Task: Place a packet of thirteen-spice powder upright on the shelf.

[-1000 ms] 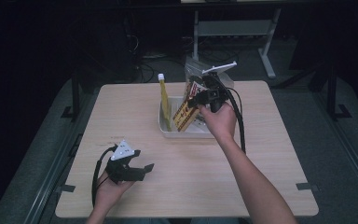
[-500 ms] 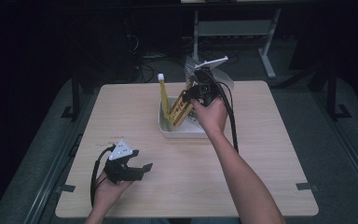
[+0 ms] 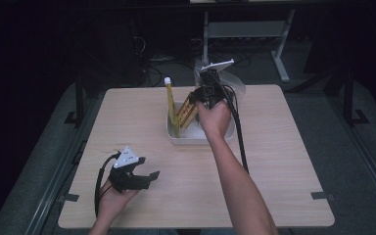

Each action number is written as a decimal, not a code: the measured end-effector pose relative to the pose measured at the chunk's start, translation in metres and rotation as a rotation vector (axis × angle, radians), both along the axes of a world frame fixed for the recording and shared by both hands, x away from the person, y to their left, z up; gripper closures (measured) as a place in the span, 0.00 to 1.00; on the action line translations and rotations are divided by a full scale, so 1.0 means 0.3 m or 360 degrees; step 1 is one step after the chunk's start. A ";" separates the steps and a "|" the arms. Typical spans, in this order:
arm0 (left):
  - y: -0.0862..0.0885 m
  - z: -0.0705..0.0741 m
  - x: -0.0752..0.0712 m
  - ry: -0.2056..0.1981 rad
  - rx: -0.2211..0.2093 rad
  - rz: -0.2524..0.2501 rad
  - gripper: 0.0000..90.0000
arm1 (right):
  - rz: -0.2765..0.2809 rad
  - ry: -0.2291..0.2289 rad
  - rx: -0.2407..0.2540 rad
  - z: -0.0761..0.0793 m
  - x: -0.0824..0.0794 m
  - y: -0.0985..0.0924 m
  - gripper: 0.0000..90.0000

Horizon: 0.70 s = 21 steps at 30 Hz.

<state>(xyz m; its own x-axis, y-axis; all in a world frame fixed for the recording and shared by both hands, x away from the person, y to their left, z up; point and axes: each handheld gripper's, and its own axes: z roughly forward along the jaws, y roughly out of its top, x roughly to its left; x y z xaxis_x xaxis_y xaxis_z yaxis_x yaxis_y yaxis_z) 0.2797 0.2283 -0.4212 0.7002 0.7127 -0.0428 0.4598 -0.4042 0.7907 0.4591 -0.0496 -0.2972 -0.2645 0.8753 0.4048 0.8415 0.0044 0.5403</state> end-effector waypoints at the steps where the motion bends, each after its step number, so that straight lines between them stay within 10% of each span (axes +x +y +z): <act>1: -0.001 0.000 -0.001 0.0001 -0.0003 0.0000 0.27 | -0.0010 0.0002 0.0003 -0.006 0.003 0.002 0.75; 21: -0.002 0.001 0.001 0.0004 -0.0007 -0.0006 0.27 | -0.0115 0.0026 0.0025 -0.043 0.023 0.028 0.75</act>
